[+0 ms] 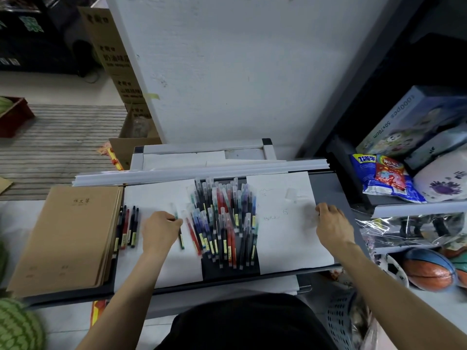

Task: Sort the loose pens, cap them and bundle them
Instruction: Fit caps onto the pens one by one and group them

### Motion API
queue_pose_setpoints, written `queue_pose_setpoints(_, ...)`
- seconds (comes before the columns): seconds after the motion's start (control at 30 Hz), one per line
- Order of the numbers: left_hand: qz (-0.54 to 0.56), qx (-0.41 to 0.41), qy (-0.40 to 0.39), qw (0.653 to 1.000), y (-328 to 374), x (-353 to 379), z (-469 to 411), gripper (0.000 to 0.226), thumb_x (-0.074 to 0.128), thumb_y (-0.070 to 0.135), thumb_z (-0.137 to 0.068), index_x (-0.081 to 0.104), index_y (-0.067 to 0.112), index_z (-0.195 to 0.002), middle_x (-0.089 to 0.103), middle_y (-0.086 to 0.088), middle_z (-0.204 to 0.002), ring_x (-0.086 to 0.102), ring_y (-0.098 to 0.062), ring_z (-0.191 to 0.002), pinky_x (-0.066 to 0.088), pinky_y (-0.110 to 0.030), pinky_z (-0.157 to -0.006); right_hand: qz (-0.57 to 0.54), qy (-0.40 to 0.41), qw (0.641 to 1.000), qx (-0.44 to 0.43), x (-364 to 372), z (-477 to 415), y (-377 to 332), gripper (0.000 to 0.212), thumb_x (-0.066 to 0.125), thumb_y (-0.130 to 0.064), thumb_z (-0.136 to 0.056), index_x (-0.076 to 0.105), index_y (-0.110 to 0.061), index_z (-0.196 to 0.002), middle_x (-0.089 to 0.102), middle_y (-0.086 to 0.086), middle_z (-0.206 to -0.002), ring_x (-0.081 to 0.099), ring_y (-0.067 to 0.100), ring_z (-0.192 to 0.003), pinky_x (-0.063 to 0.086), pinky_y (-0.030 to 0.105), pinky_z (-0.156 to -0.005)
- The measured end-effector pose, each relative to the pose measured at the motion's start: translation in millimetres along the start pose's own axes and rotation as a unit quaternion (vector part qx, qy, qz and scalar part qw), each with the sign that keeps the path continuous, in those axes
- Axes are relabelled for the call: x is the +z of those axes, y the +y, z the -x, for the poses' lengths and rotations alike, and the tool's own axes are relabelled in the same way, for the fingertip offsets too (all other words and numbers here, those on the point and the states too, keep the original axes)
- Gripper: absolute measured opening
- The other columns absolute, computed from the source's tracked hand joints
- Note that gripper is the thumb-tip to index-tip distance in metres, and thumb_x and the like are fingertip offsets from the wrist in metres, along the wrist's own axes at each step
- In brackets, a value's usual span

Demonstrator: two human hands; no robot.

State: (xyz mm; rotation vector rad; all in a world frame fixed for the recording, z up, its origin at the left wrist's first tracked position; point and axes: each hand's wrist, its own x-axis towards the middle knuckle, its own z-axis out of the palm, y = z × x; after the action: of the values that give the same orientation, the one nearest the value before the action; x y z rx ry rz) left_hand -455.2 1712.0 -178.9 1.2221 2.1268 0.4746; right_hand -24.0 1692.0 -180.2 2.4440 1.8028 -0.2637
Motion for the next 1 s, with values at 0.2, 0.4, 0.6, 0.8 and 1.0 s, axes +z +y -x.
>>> queue_pose_setpoints(0.2,0.002,0.027,-0.026,0.999,2.1,4.5,-7.8,0.037,0.075,0.031,-0.094,0.068,0.004,-0.069,0.073,-0.025,-0.075,0.073,-0.038,-0.076,0.059,-0.044,-0.074,-0.044,0.007,0.998,-0.037,-4.3,2.8,-8.6,0.043,0.053,-0.005,-0.098,0.051,-0.017,-0.139,0.069,0.012,-0.117,0.062,0.032,-0.109,0.055,0.044,-0.083)
queue_pose_setpoints(0.4,-0.042,0.028,-0.008,0.999,-12.6,-16.8,-0.5,0.018,0.072,0.029,-0.094,0.08,0.015,-0.103,0.077,-0.009,-0.089,0.069,-0.022,-0.078,0.048,-0.03,-0.074,-0.159,0.007,0.986,-0.056,-10.7,12.4,-35.5,0.038,0.058,-0.012,-0.098,0.06,-0.016,-0.135,0.066,0.004,-0.106,0.065,0.025,-0.092,0.058,0.041,-0.077)
queue_pose_setpoints(0.6,-0.16,0.039,0.071,0.984,-46.2,-57.7,0.8,0.016,0.06,0.018,-0.094,0.065,0.004,-0.09,0.067,-0.014,-0.085,0.059,-0.035,-0.076,0.053,-0.042,-0.073,-0.221,-0.001,0.969,-0.107,-14.1,38.0,-81.3,0.023,0.06,-0.02,-0.093,0.069,-0.018,-0.114,0.065,-0.003,-0.099,0.063,0.017,-0.081,0.057,0.038,-0.076)
queue_pose_setpoints(0.8,-0.197,0.036,0.071,0.977,-53.7,-60.3,-10.3,0.018,0.061,0.016,-0.096,0.06,0.004,-0.082,0.061,-0.015,-0.081,0.054,-0.036,-0.072,0.044,-0.04,-0.064,-0.319,-0.06,0.94,-0.103,-14.9,56.2,-124.3,0.013,0.059,-0.034,-0.101,0.066,-0.025,-0.095,0.069,-0.012,-0.087,0.064,0.007,-0.08,0.05,0.023,-0.072)
queue_pose_setpoints(1.0,-0.196,-0.01,0.044,0.98,-52.8,-55.4,-21.3,0.021,0.063,0.019,-0.096,0.062,0.004,-0.08,0.062,-0.016,-0.08,0.059,-0.037,-0.073,0.05,-0.04,-0.064,-0.476,-0.145,0.867,-0.025,-18.9,69.1,-140.5,0.01,0.07,-0.034,-0.097,0.072,-0.024,-0.098,0.075,-0.009,-0.083,0.068,0.002,-0.074,0.049,0.014,-0.072)
